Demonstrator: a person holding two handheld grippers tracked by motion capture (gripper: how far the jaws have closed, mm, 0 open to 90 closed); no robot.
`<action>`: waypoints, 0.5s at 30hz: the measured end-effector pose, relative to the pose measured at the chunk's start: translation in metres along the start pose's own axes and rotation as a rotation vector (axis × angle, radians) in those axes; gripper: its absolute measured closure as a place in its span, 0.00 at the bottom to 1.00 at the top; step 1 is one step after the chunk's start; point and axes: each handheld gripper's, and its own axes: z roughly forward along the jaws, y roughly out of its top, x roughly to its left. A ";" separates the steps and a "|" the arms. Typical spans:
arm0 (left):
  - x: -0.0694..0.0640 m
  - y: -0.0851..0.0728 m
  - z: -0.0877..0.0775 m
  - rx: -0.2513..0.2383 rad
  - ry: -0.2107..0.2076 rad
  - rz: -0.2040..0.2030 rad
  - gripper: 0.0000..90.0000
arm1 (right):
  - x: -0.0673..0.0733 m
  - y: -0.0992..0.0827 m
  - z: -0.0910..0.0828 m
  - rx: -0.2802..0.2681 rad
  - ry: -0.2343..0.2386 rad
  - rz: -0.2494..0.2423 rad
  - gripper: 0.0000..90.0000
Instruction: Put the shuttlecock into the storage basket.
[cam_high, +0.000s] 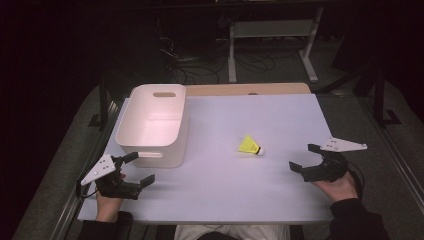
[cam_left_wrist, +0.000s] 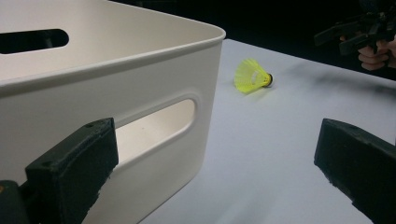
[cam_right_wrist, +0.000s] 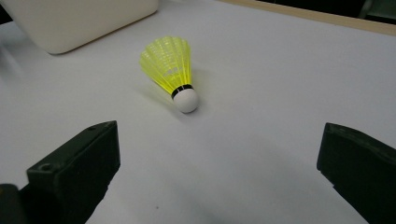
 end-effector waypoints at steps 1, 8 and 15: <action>0.000 0.000 0.000 -0.002 0.000 0.000 0.00 | 0.000 0.000 0.000 0.000 0.001 -0.002 0.00; 0.000 0.000 0.000 -0.001 -0.002 0.000 0.00 | 0.001 0.000 0.001 0.006 0.006 -0.003 0.00; 0.000 0.000 0.000 0.000 -0.002 0.000 0.00 | 0.003 0.001 0.001 0.013 0.010 -0.009 0.00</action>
